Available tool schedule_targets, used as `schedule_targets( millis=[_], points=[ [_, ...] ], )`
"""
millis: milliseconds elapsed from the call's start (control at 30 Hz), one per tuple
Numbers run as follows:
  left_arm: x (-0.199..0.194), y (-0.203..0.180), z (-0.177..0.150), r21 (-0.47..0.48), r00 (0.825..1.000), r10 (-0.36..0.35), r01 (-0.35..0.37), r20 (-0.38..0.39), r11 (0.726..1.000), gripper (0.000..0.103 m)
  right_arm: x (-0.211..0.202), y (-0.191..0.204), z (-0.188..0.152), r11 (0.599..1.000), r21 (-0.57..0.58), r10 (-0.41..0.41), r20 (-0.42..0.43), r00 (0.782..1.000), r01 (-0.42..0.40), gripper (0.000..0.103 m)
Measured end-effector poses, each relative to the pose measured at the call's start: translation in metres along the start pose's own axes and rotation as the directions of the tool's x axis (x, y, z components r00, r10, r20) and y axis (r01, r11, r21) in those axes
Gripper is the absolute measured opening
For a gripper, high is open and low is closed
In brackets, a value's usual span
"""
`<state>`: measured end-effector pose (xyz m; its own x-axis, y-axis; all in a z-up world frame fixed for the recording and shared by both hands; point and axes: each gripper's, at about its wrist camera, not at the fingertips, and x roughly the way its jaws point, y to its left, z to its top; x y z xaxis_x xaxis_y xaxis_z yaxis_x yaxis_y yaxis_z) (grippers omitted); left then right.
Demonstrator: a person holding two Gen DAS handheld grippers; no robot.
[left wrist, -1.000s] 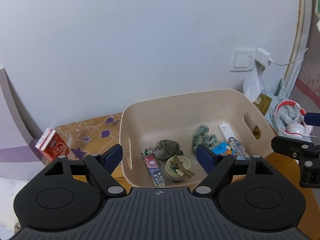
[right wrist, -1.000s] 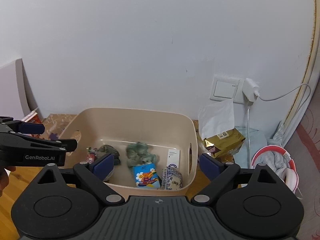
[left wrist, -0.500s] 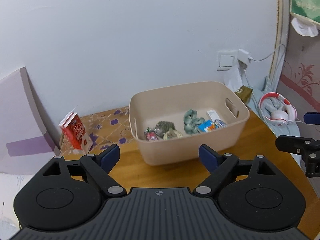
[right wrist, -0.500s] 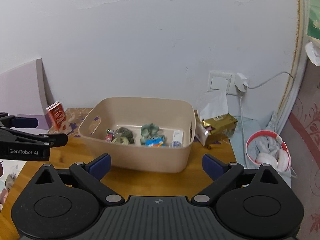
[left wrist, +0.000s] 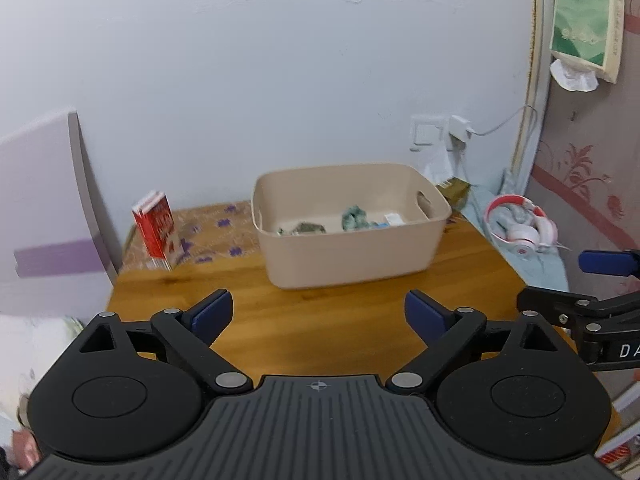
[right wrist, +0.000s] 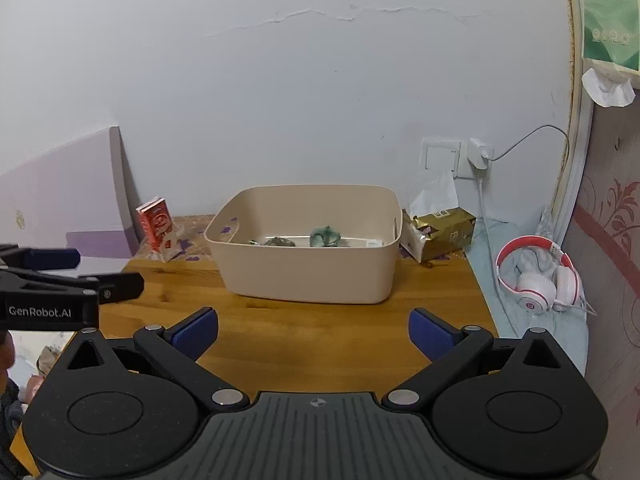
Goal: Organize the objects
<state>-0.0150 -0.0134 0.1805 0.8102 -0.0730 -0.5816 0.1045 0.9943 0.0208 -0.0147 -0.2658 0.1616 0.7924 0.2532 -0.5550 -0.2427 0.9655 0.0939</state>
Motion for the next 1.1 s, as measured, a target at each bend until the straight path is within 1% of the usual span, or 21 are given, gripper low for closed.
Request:
schedule_targets(
  millis=[100,233,367,467,633,767,1000,1100],
  points=[
    [-0.007,-0.002,-0.008,0.007,1.0,-0.009,0.009,-0.007,1.0,0.095,-0.01,0.004,-0.008,1.0,-0.008,-0.006,0.01,1.0,0.006,0.103],
    [-0.017,0.001,-0.018,-0.026,1.0,-0.02,0.02,-0.004,0.999,0.095,-0.023,0.009,-0.017,1.0,-0.01,-0.008,0.032,0.999,0.008,0.103],
    [-0.028,0.0,-0.027,-0.01,1.0,0.005,-0.005,0.004,1.0,0.095,-0.037,0.014,-0.026,1.0,-0.005,0.012,0.048,0.999,-0.012,0.103],
    [-0.037,0.004,-0.033,-0.006,1.0,0.027,-0.027,0.011,1.0,0.095,-0.044,0.017,-0.032,1.0,-0.022,0.002,0.044,0.999,-0.001,0.103],
    [-0.046,0.014,-0.042,-0.036,1.0,0.007,-0.007,0.005,0.999,0.095,-0.058,0.019,-0.04,1.0,-0.021,-0.011,0.051,0.999,0.012,0.103],
    [-0.052,0.014,-0.049,-0.02,1.0,0.017,-0.017,0.0,1.0,0.095,-0.067,0.022,-0.044,0.999,-0.027,-0.016,0.059,0.998,0.018,0.103],
    [-0.062,0.01,-0.059,-0.018,1.0,-0.013,0.013,-0.001,1.0,0.095,-0.074,0.024,-0.053,1.0,-0.012,-0.004,0.046,0.999,0.005,0.103],
    [-0.063,0.006,-0.062,0.003,1.0,-0.01,0.01,-0.001,1.0,0.095,-0.077,0.024,-0.055,1.0,-0.009,-0.003,0.046,0.999,0.003,0.103]
  ],
)
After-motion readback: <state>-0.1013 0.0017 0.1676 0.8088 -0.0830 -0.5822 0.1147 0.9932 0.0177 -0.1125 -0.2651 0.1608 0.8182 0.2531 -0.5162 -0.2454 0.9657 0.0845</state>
